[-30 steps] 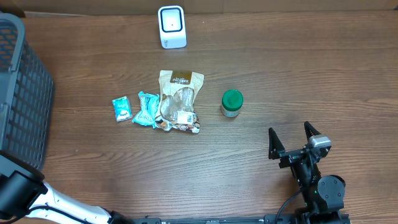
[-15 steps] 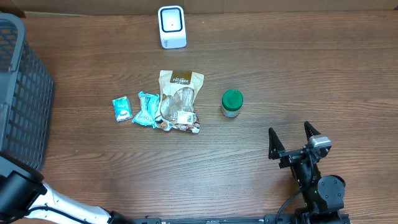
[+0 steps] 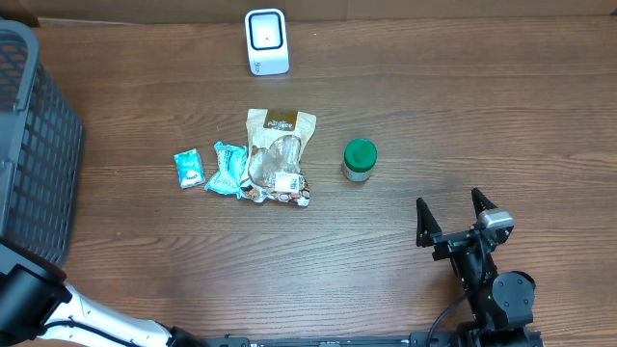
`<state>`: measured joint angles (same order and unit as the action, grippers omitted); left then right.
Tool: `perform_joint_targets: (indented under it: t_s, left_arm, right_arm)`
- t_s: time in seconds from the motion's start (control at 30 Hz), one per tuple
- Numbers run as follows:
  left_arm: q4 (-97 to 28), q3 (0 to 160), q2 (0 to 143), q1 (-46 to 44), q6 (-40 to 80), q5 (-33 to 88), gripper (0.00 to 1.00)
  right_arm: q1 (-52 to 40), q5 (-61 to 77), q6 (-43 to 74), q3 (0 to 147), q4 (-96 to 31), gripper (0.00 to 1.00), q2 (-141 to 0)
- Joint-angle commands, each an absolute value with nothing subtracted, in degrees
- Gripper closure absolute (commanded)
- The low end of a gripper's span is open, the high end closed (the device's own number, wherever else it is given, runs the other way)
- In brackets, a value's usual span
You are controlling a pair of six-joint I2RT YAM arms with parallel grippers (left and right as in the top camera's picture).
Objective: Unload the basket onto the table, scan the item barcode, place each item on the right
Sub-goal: 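Move the left gripper into the basket and grasp the orange snack pack, then carry the orange snack pack out and drop it left of the wipes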
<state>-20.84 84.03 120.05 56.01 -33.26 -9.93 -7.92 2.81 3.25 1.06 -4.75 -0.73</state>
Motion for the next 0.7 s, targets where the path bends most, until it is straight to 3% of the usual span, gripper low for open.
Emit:
perform_joint_targets:
  t_s: [0.0,0.13,0.3,0.33,0.67]
  left_arm:
    - [-20.45,80.71,120.66,56.31,-31.66,-3.81,0.52]
    - [-19.31,77.78,120.66,56.21,-30.89,-3.27,0.58]
    - [-19.88,77.56,120.16,56.12,-27.40,-3.60,0.93]
    - [-20.43,77.80,119.68,56.03,-26.70,-3.57,0.96]
    - [-25.39,87.96,105.78,50.61,-16.05,-6.44,0.96]
  right_arm:
    - [-8.01,3.09,3.57,0.45,-4.60,0.00,-0.16]
    - [-8.01,3.09,3.57,0.45,-4.60,0.00,-0.16]
    - [-8.01,3.09,3.57,0.45,-4.60,0.00,-0.16]
    - [-8.01,3.09,3.57,0.45,-4.60,0.00,-0.16]
    - [-8.01,3.09,3.57,0.45,-4.60,0.00,-0.16]
